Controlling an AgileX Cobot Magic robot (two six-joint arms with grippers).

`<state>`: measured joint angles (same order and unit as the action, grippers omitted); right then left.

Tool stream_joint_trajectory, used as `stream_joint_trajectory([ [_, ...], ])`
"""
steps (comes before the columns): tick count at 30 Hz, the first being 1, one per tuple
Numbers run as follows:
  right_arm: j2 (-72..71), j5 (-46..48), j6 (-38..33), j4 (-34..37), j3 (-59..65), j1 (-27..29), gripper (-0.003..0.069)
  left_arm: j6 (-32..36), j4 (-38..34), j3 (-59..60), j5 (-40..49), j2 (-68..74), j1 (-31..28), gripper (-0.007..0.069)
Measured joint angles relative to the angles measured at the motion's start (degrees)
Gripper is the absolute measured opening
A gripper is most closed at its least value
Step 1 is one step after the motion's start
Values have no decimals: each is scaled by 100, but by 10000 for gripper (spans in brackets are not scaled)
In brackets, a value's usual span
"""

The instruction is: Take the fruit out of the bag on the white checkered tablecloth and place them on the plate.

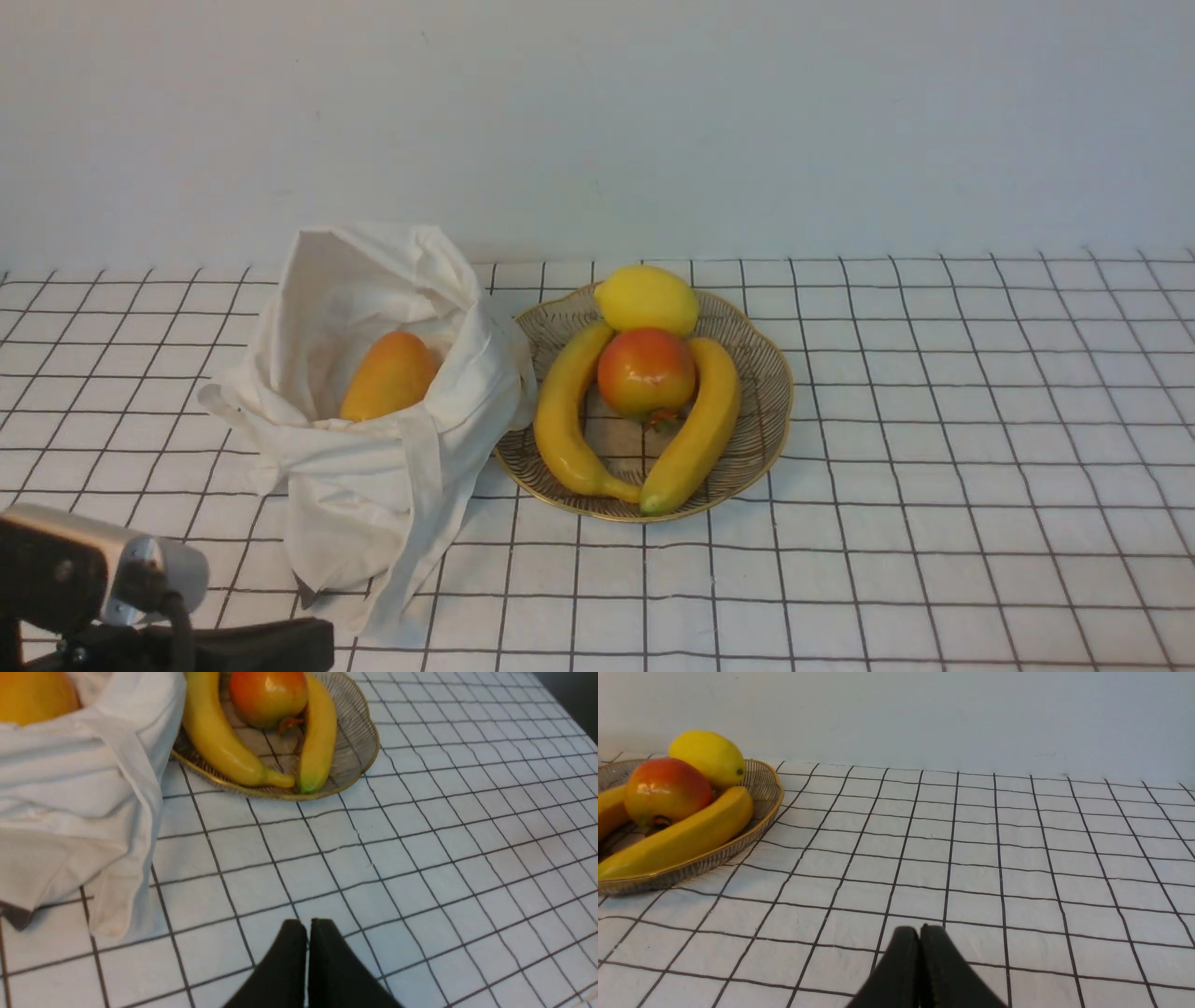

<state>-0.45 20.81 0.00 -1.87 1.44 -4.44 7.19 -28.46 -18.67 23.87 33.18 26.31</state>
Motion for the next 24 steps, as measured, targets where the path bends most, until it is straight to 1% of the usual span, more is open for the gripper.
stream_joint_trajectory([
  [10, 0, 0, 0, 0, 0, 0, -15, 5, 64, 50, 119, 0, 0, -8],
  [20, 0, 0, 0, 0, 0, 0, -15, 0, 1167, 50, 119, -193, -4, -8],
  [23, 0, 0, 0, 0, 0, 0, -15, -4, 1454, 50, 119, -518, -121, -8],
  [24, 0, 0, 0, 0, 0, 0, -15, -4, 1634, 52, 119, -757, -275, -8],
])
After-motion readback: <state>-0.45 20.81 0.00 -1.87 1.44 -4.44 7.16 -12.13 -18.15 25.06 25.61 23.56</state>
